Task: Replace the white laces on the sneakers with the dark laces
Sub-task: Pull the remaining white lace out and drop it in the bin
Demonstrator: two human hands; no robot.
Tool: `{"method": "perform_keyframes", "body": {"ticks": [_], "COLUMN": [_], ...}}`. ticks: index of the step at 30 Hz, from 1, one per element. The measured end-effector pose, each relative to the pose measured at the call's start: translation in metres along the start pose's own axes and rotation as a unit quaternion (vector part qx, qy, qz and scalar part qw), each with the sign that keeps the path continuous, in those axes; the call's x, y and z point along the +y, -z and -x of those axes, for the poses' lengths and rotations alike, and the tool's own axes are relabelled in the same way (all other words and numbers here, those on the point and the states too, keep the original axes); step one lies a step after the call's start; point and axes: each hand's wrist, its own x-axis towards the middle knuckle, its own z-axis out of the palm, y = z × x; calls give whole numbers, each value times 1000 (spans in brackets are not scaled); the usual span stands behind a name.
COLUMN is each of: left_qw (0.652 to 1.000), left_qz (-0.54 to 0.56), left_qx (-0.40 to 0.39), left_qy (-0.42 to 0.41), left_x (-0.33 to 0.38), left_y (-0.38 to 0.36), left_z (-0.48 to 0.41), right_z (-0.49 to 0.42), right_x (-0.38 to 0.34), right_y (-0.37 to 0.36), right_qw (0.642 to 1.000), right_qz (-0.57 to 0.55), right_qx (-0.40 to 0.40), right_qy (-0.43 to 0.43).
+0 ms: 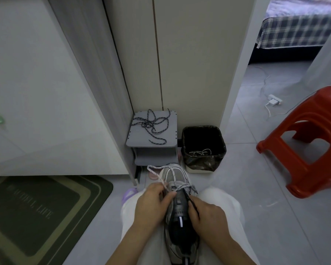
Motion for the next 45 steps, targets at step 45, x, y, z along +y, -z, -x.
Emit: {"method": "perform_keyframes", "body": {"ticks": [45], "left_qw": [942], "left_qz": [302], "left_qx": [99], "left_qy": [111], "left_x": [-19], "left_y": [-14], "left_z": [-12], "right_z": [4], "right_x": [5], "right_y": [-2], "right_qw": [1000], "right_qz": [5], "right_qx": [3], "right_qy": [12]}}
